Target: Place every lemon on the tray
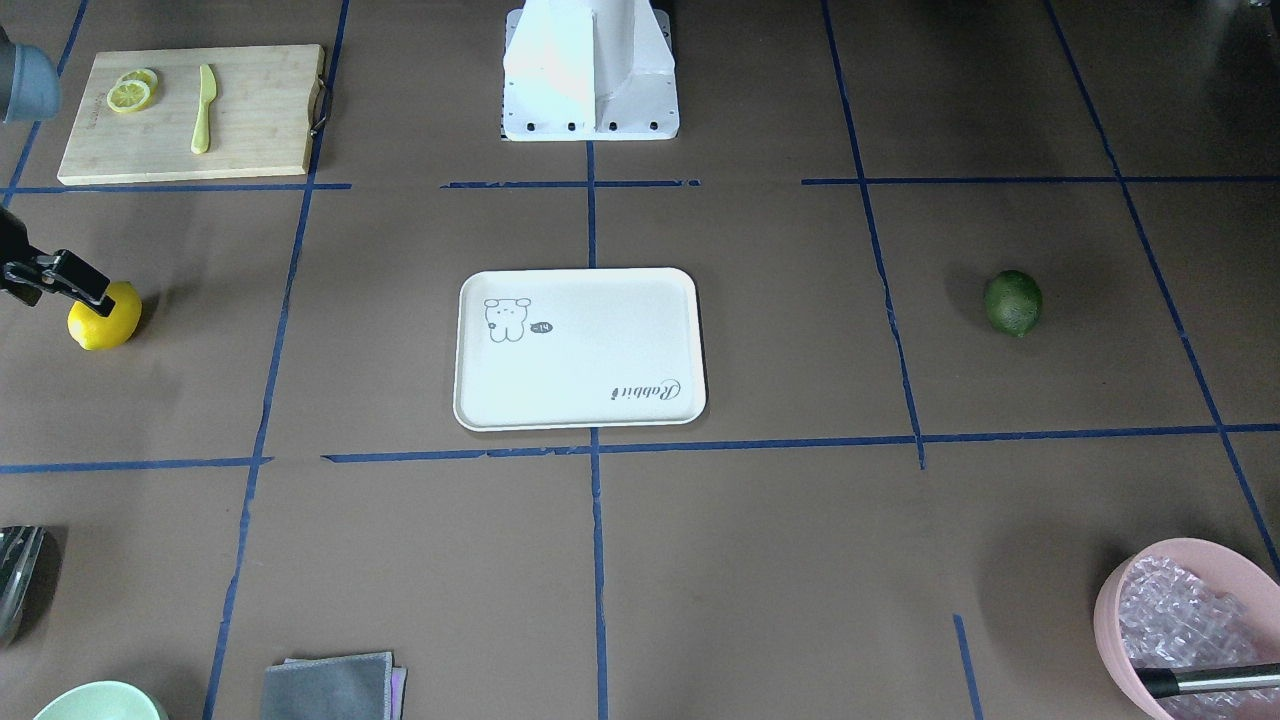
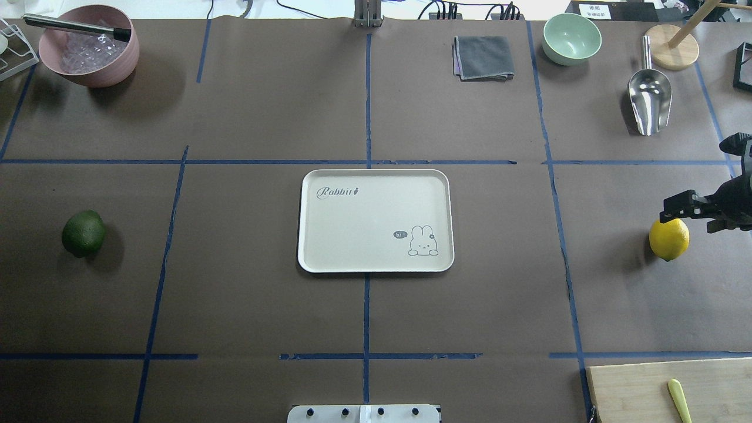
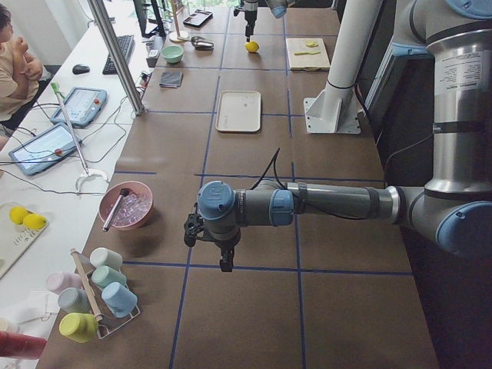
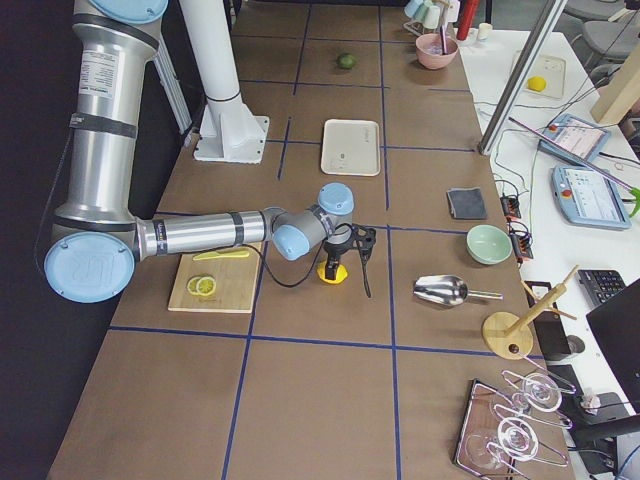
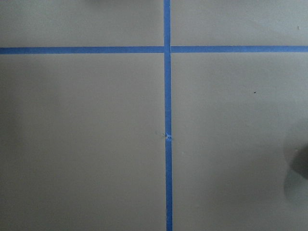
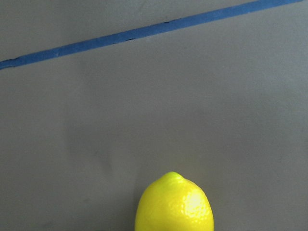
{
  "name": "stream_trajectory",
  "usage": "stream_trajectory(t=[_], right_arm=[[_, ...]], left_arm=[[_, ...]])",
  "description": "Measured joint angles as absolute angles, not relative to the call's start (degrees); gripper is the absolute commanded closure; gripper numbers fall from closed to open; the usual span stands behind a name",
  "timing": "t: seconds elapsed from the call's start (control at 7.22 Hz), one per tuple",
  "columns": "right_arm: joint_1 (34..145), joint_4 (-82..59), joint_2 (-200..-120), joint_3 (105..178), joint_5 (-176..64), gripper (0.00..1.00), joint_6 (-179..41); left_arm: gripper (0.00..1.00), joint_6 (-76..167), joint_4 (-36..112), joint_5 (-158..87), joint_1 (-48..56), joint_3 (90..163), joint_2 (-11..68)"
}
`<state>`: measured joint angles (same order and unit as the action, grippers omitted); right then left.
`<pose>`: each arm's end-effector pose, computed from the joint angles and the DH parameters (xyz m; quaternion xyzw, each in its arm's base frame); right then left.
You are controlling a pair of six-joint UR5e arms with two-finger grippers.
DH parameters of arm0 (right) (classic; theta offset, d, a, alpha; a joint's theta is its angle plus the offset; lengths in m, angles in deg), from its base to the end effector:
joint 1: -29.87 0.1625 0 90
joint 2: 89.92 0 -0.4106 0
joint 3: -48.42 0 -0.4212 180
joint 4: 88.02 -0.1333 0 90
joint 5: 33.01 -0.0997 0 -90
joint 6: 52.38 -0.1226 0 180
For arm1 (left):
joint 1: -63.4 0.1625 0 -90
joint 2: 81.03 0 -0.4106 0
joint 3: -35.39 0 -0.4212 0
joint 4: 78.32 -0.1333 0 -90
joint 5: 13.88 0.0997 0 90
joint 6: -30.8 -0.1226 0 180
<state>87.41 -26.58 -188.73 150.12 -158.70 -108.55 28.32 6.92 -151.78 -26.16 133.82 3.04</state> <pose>-0.2134 -0.4506 0.5799 -0.0215 -0.3913 0.1070 0.9138 -0.0387 -0.4751 0.6386 -0.0108 0.4061 0.0153 0.9136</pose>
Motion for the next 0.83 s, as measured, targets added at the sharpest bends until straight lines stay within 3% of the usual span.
stream_trajectory(t=[0.69,0.83], right_arm=[[83.61,-26.59,-186.82,146.18,-156.06,0.01,-109.01],[83.31,-26.59,-186.59,145.63,-156.05,0.06,-109.01]], left_arm=[[0.0,28.33,6.93,-151.79,-26.16,133.88,3.08],[0.0,28.33,6.93,-151.79,-26.16,134.01,3.08]])
